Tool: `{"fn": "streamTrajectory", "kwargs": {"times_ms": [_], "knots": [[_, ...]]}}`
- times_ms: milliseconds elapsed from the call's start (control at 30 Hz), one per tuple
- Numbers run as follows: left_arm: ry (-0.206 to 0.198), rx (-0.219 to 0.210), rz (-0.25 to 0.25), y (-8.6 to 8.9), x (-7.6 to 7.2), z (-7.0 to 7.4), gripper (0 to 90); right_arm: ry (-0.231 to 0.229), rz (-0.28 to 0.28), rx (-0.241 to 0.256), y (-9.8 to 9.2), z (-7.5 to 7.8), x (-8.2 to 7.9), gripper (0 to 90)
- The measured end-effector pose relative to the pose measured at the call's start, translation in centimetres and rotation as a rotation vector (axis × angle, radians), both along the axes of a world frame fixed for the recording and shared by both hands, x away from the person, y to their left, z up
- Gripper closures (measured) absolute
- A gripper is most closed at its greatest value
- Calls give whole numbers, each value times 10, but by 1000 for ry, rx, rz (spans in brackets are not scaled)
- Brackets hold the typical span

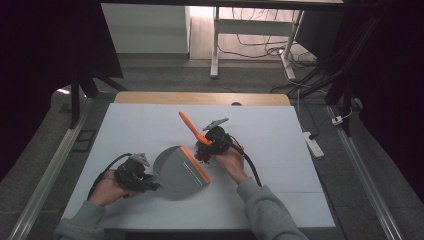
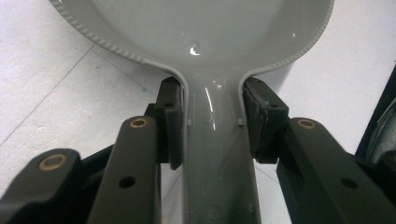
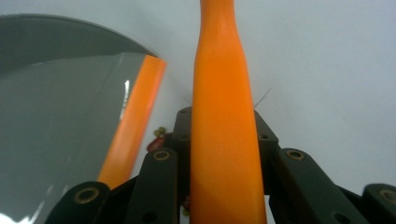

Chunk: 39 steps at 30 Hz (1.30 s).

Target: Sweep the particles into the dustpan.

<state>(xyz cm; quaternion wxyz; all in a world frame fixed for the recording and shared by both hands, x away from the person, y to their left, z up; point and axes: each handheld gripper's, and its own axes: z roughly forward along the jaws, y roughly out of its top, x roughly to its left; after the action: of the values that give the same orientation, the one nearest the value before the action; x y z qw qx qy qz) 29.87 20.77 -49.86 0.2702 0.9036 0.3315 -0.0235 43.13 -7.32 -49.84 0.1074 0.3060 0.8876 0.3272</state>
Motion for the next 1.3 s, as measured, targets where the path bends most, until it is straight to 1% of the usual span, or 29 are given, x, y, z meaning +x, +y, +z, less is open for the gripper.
{"fn": "streamTrajectory", "kwargs": {"times_ms": [33,133,200,233,300,333,367,433,467,500,533,567,600,700,733,767,833,867,933,1033,1133,1200,1300], "knots": [[0,0,0,0,0,0,617,11,3,10,1,0,-1,709],[2,0,-1,0,0,-1,617,19,18,18,8,-1,-6,709],[2,3,-1,0,0,-1,617,45,50,51,14,-2,-11,709],[2,3,-1,-1,0,-1,617,44,61,50,18,-3,-15,709],[3,4,-1,-1,0,-1,617,18,83,35,26,-2,-22,708],[4,3,0,-1,0,-1,617,10,90,36,29,-2,-25,708],[3,4,0,-1,0,-1,617,13,96,47,32,0,-28,709],[3,3,1,-1,0,-1,617,37,120,85,35,3,-31,709],[3,2,1,-1,0,-1,617,45,134,92,38,3,-34,709],[3,3,1,0,0,-1,617,45,151,89,41,4,-37,709],[3,4,1,0,0,-1,617,43,172,97,43,5,-39,709],[4,5,2,0,0,-2,617,43,193,111,43,7,-40,709],[5,3,4,-1,0,-2,617,35,200,130,43,10,-41,709],[8,2,3,0,0,-3,617,6,172,166,34,21,-40,709],[8,4,1,0,0,-3,617,-7,156,170,30,25,-38,709],[8,4,2,0,0,-3,617,-23,139,174,25,28,-37,709],[8,7,2,-1,0,-4,617,-36,107,176,15,34,-33,709],[8,9,2,-1,0,-4,617,-49,90,171,8,37,-31,709],[10,10,1,-1,0,-4,617,-58,60,168,-1,39,-27,709],[10,10,1,-1,-1,-4,617,-65,15,146,-15,39,-21,709],[10,10,0,-1,-1,-4,617,-53,-21,143,-24,35,-15,709],[10,13,-2,-1,-1,-4,617,-44,-35,133,-27,30,-12,709],[11,14,-4,-1,-1,-5,617,-28,-43,115,-28,23,-10,708]]}}
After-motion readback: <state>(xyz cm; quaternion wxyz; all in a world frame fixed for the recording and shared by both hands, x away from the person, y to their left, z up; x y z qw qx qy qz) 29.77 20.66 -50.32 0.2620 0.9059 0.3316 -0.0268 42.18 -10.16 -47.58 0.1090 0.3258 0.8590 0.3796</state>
